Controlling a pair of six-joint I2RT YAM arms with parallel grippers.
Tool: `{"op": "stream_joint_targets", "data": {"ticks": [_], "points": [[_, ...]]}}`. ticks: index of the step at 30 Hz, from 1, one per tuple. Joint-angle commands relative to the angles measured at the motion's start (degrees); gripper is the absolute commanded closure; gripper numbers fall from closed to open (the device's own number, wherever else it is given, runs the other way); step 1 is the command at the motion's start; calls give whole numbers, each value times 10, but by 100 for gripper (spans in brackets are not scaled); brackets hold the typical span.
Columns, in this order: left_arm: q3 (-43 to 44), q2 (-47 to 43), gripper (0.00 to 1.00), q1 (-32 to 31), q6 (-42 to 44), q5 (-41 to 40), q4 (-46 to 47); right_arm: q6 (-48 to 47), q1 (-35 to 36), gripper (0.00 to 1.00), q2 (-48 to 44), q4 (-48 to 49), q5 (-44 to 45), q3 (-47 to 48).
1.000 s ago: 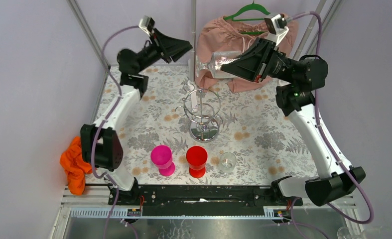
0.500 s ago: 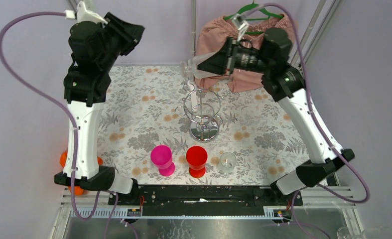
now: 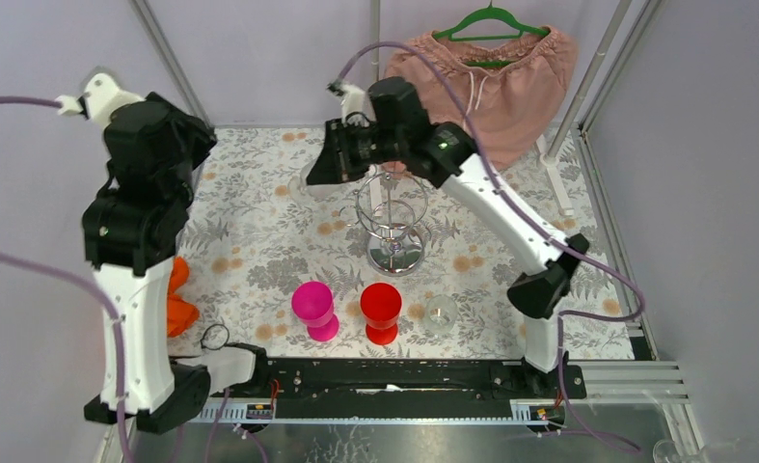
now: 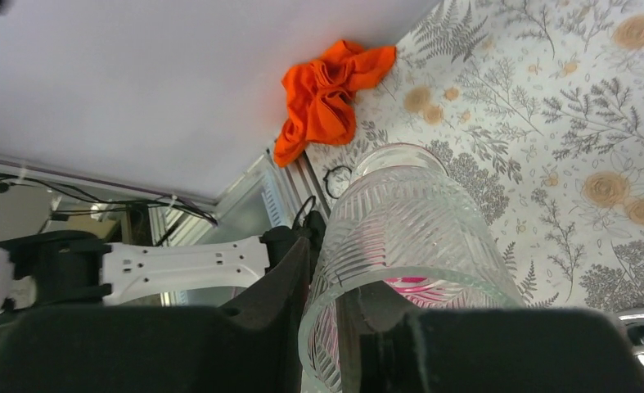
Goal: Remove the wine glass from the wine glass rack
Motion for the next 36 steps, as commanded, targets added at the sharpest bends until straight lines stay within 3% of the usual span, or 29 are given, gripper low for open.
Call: {"op": "stream_joint_targets", "data": {"ticks": [1, 13, 23, 36], "points": [[-4, -29, 55, 1, 18, -49, -25, -21, 33, 100, 22, -5, 27, 67], [-88, -83, 54, 1, 21, -16, -14, -28, 90, 100, 66, -15, 55, 97], [-91, -116, 53, 0, 31, -32, -32, -63, 161, 100, 80, -41, 143, 104], [-86, -142, 52, 1, 40, -48, -45, -80, 226, 100, 121, -63, 192, 135]]}}
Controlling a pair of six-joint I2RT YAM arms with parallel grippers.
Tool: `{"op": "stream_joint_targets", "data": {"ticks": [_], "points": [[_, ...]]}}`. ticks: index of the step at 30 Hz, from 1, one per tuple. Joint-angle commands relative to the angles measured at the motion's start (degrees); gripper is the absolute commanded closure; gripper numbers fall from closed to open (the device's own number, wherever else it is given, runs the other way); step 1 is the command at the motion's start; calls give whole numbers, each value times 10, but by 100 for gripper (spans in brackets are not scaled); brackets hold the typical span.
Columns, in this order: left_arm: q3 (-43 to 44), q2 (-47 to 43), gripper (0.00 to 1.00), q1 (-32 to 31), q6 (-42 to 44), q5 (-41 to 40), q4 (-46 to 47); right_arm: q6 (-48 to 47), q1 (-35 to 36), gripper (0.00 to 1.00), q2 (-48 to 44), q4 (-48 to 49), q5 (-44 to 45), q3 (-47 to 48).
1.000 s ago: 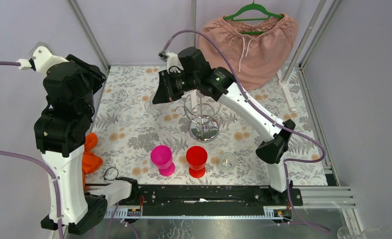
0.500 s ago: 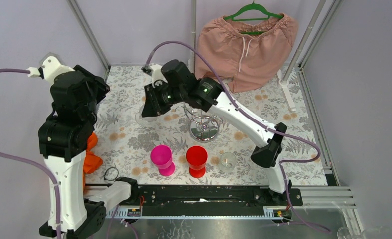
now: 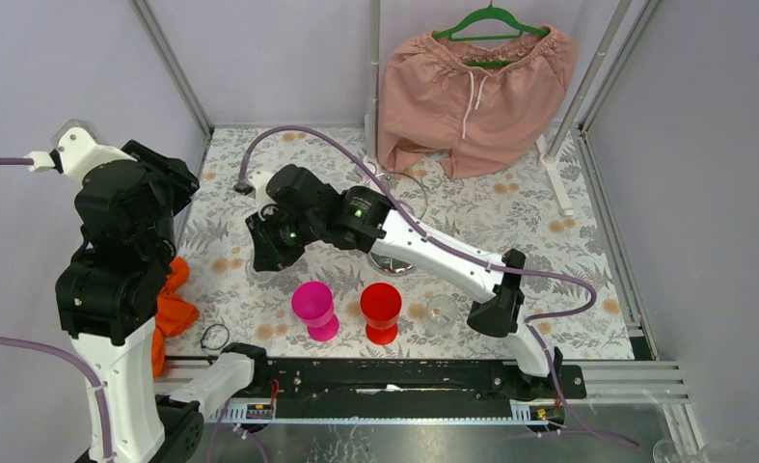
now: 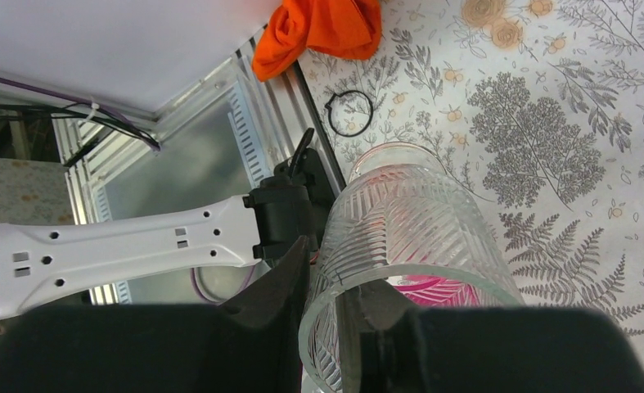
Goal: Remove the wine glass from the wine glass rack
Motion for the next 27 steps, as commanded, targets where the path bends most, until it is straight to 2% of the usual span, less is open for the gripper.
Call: {"op": "stream_joint_targets", "data": {"ticks": [1, 7, 14, 22, 27], "points": [[-2, -9, 52, 0, 15, -17, -6, -15, 6, 100, -11, 19, 27, 37], [-5, -8, 51, 0, 11, -9, -6, -20, 19, 100, -13, 2, 34, 33], [-17, -7, 51, 1, 11, 2, 1, -37, 32, 100, -52, -1, 101, 1], [-24, -6, 51, 0, 11, 11, 8, -62, 33, 100, -115, -58, 235, 4], [-34, -1, 51, 1, 8, 29, 20, -78, 32, 100, -191, -65, 322, -29]]}}
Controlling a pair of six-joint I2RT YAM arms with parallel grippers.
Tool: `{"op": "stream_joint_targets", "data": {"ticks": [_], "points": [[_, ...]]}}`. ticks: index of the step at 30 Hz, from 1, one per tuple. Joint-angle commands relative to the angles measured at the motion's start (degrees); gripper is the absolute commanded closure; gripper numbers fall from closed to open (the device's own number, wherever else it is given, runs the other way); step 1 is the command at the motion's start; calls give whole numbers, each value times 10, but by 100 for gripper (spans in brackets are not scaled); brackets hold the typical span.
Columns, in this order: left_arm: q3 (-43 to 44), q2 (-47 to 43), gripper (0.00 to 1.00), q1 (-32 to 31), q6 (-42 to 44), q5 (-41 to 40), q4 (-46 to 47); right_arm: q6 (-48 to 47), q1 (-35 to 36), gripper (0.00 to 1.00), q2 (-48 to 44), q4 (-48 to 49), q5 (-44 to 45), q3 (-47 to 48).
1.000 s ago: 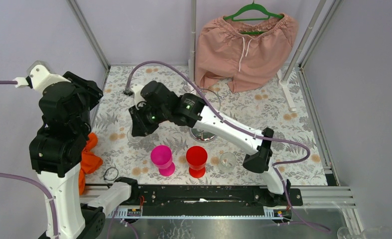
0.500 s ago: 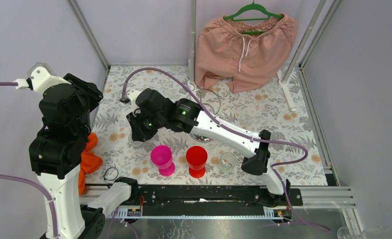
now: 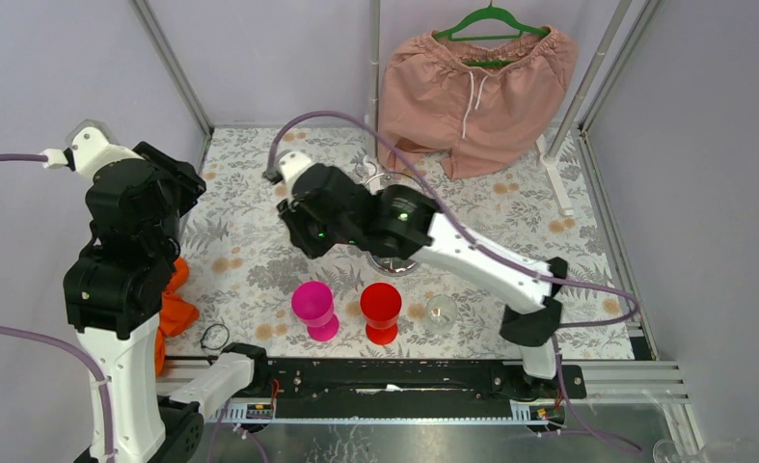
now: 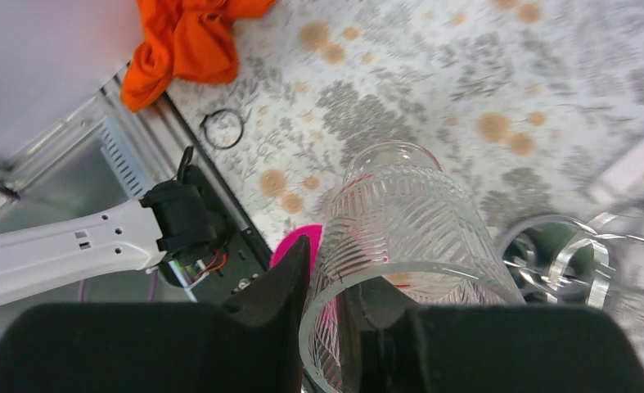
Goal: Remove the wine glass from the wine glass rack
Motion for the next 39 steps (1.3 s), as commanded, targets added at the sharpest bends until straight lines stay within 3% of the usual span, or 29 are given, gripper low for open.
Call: {"op": "stream_joint_targets", "data": {"ticks": [1, 12, 17, 22, 26, 29, 39], "points": [[-12, 4, 51, 1, 4, 20, 24, -31, 0, 100, -115, 14, 122, -8], [-42, 26, 52, 0, 8, 81, 58, -32, 0, 100, -257, -43, 386, -67], [-62, 41, 52, 0, 4, 112, 76, 19, 0, 100, -314, -125, 496, -80], [-77, 53, 52, 0, 3, 137, 94, 123, -5, 100, -394, -219, 553, -129], [-87, 64, 52, -3, 0, 164, 112, 212, -11, 100, -433, -317, 583, -138], [-90, 76, 53, -12, -1, 169, 122, 221, -33, 100, -464, -316, 562, -172], [-58, 140, 52, -55, 3, 155, 134, 166, -185, 100, -410, -300, 467, -215]]}}
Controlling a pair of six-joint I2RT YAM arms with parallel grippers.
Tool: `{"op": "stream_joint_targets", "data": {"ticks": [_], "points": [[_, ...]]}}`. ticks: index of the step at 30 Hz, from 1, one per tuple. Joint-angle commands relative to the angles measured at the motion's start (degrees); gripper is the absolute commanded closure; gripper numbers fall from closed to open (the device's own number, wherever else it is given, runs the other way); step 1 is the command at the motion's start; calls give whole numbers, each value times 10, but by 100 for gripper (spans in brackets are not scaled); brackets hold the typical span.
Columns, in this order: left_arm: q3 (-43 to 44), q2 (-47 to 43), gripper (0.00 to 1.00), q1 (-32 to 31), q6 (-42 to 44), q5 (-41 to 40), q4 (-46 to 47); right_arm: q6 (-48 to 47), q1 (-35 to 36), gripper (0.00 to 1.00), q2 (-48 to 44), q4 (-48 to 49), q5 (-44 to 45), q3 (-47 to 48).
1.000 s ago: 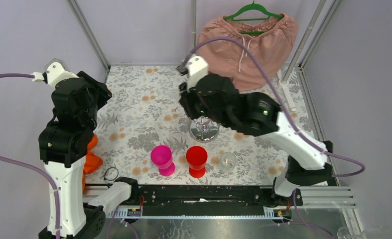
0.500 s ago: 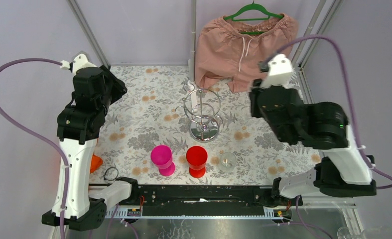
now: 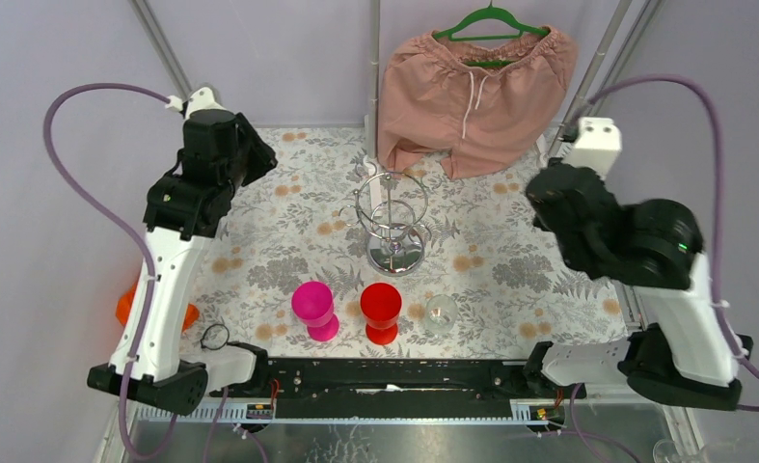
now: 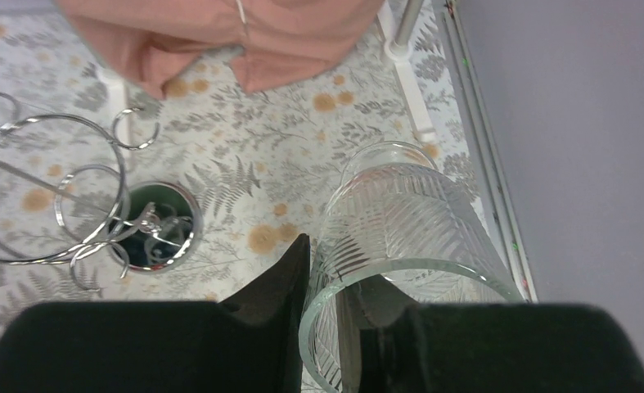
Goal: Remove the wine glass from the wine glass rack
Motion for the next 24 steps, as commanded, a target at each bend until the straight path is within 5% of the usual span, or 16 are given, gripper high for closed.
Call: {"op": "stream_joint_targets", "data": {"ticks": [1, 12, 24], "points": [[16, 14, 52, -12, 4, -3, 39, -39, -60, 100, 47, 48, -49, -13], [11, 38, 52, -16, 17, 7, 48, -169, -330, 100, 63, 254, -388, -204], [-19, 28, 51, -16, 29, 12, 52, -145, -346, 100, 18, 319, -460, -424]]}}
